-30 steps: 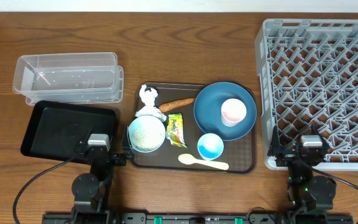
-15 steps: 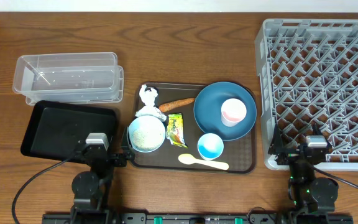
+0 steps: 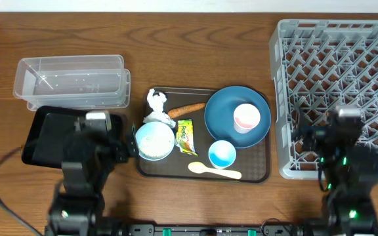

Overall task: Sort waste into correct bins and load items into the dishwasher rack
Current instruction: 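Reach the left gripper to the white tissue and grasp it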

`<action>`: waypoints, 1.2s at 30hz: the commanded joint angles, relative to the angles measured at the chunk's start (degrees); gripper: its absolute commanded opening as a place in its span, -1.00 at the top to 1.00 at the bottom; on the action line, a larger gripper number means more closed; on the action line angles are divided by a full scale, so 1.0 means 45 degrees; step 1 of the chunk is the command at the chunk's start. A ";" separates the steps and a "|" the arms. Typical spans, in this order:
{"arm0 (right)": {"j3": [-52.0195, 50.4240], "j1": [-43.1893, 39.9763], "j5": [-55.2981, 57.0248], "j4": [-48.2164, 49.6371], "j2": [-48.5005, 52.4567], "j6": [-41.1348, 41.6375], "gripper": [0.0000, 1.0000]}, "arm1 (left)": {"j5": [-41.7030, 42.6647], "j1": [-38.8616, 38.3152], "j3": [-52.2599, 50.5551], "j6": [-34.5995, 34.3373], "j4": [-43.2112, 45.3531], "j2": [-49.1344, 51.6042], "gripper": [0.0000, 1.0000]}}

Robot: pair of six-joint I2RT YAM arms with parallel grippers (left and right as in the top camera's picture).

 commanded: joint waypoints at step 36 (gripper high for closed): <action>0.3614 0.0204 -0.4133 -0.1161 0.4425 0.0175 -0.93 | 0.2161 -0.1025 0.5105 0.0763 0.3415 1.1788 -0.98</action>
